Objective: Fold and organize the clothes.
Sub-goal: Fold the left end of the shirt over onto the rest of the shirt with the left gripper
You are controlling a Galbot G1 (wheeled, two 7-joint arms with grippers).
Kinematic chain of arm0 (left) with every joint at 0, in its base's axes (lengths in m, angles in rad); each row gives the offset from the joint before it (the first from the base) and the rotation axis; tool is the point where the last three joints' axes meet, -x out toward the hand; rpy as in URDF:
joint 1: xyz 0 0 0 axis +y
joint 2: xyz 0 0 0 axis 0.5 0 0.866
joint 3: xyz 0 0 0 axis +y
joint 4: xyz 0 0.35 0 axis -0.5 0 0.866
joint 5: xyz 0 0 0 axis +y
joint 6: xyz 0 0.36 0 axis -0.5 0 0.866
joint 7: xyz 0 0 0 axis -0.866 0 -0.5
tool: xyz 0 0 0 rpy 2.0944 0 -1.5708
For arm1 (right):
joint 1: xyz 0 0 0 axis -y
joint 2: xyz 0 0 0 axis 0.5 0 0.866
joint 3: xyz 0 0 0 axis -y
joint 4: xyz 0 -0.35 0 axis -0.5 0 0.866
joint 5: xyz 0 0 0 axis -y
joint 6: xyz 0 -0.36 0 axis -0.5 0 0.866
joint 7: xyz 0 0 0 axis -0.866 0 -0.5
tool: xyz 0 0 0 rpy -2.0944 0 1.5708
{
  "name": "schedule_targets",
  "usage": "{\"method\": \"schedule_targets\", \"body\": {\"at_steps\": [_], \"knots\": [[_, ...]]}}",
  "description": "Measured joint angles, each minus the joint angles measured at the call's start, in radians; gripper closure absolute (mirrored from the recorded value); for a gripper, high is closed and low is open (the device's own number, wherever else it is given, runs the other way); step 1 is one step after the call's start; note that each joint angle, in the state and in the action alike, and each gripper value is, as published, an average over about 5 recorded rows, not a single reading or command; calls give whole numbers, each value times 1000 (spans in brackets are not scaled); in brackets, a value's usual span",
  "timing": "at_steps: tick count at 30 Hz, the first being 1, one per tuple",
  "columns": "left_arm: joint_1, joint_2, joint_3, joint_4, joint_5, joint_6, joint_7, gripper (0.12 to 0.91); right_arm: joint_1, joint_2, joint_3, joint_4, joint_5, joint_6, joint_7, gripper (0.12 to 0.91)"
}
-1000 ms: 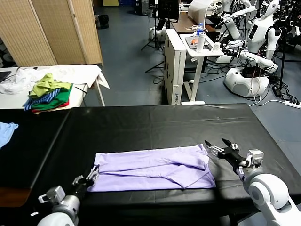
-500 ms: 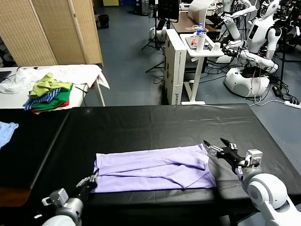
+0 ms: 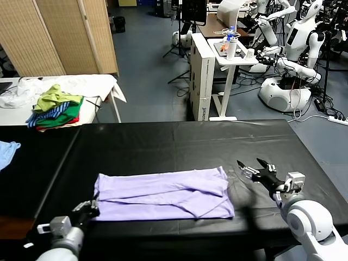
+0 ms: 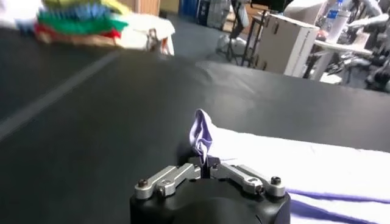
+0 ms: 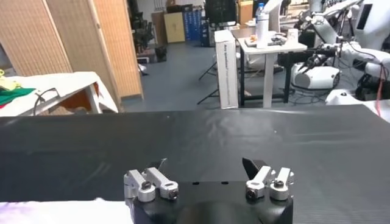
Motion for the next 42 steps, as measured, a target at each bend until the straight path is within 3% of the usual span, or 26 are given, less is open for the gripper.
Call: {"method": "schedule_targets", "body": {"at_steps": [4,9,22,33,42], "knots": [[14,63,-54,3,-33,1,-18,847,-5,8,0,0,-5,2,0,118],[2,62,-43,-34,-92,11,-73,847,-16,22,-1,6,-22,3,0,118],[-72,-121,261,-176,-327,100,-213,847,-80,48,53,19,-55,8,-1,118],[-126,-173,458,-213,-423,134,-254,847,-103,68,54,16,-91,10,-2,118],[-153,-187,522,-188,-443,146,-240,847,-103,79,39,15,-109,9,-2,118]]}}
